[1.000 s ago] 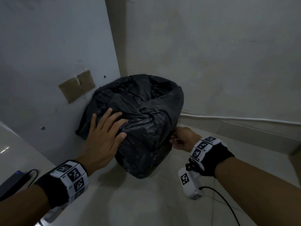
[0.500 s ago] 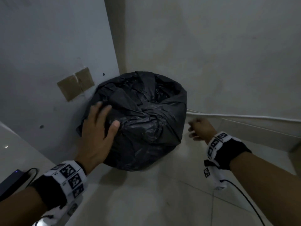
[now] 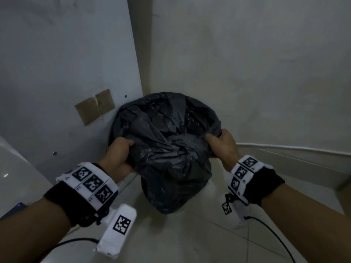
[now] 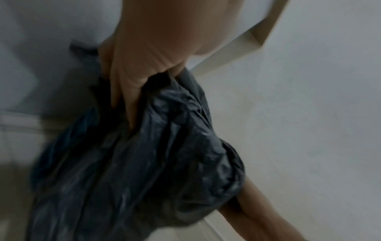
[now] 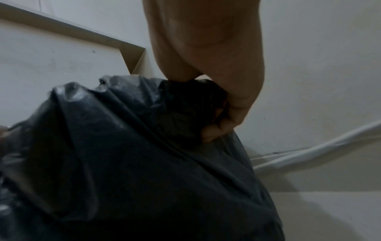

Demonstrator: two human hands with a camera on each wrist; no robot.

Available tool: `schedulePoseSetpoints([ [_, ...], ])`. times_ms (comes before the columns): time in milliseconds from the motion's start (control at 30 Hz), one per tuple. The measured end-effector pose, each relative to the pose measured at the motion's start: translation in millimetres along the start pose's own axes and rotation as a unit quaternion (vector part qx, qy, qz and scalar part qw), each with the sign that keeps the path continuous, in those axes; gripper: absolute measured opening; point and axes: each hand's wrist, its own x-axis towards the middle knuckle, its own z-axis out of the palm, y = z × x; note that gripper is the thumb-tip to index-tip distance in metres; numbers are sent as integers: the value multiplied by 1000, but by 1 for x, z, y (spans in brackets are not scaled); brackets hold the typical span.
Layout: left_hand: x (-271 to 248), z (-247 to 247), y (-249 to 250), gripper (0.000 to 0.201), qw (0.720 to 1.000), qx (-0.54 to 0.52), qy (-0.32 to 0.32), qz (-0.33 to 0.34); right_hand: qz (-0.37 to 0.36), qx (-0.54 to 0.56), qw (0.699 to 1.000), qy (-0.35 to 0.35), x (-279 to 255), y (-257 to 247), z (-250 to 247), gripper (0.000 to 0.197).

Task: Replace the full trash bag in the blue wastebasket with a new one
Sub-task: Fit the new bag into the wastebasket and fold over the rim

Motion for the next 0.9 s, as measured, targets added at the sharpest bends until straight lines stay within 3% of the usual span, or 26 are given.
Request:
schedulePoseSetpoints([
  [167,2,-3,-24,44,996,-84,-5,23,-86,-5,996,23,-32,15,-10,22],
  [300,1,-3,-30,42,994,-89,-16,59,-105,9,994,24,-38,23,-21,36],
  [400,-7,3,-32,42,993,-68,-36,90,-186,-94,959,190,-37,16,-26,60],
  [467,-12,7,-36,40,992,-61,-41,106,-296,-120,916,245,-42,-2,-26,48],
  [500,-13,8,-38,38,991,-57,-41,114,-339,-115,910,211,-44,-13,-26,36],
  [567,-16,10,-40,32,990,-37,-51,128,-332,-110,936,39,-46,-31,-22,15],
  [633,-21,10,-41,29,987,-10,-68,144,-243,-142,935,-214,-52,-43,-14,26],
  [700,-25,11,-43,33,983,14,-88,161,-195,-227,880,-369,-55,-42,2,49],
  [800,-32,16,-43,38,980,30,-106,163,-160,-377,809,-421,-63,-26,35,61],
  [900,-37,17,-43,42,981,28,-132,141,-99,-407,799,-431,-69,-16,53,59],
])
